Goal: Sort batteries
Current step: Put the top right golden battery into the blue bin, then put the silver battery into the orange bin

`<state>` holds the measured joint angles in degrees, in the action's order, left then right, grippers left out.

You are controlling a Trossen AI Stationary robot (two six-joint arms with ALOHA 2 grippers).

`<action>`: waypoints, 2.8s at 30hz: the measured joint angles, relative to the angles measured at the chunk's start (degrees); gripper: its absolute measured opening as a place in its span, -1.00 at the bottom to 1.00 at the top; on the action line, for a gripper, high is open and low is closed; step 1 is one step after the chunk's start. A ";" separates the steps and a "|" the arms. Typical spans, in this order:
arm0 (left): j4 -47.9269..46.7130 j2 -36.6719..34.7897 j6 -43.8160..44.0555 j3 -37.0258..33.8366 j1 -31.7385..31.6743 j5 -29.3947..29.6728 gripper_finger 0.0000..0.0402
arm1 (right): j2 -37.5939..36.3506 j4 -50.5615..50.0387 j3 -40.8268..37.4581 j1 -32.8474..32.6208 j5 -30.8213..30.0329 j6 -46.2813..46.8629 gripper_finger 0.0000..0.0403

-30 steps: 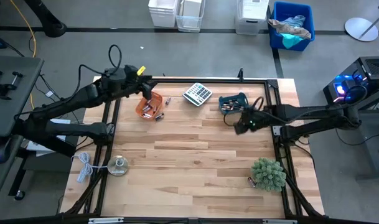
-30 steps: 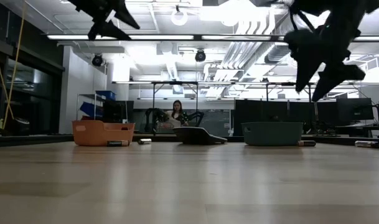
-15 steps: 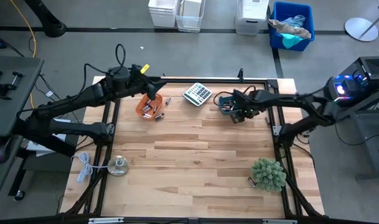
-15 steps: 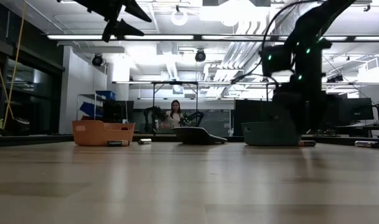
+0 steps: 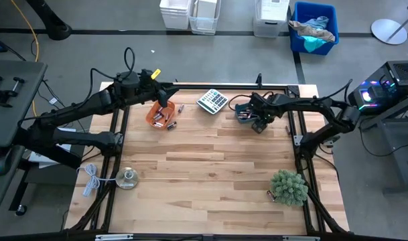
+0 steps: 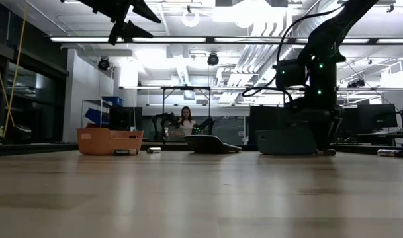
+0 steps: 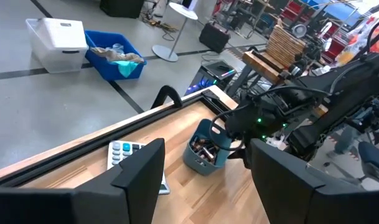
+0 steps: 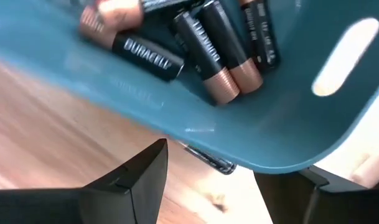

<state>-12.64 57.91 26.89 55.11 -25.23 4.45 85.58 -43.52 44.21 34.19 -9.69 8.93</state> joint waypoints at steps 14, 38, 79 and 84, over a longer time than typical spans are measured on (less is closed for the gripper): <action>-0.07 0.00 0.04 0.00 0.02 0.00 0.09 | 1.76 -0.93 0.00 0.00 3.79 -18.51 0.10; 0.11 -0.79 0.00 0.02 0.02 0.02 0.09 | -4.06 0.44 -0.32 -10.26 23.47 -0.15 -0.83; 0.50 -0.81 -2.54 0.04 0.02 -0.03 0.09 | 1.36 -8.66 15.30 -59.13 34.18 53.77 -0.18; 0.50 -0.81 -2.78 0.04 0.04 -1.19 0.09 | 10.34 -11.11 15.26 -61.82 44.50 52.24 -0.18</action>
<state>-12.14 57.10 24.12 55.16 -25.19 3.26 95.92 -54.64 59.46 -27.62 34.81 61.17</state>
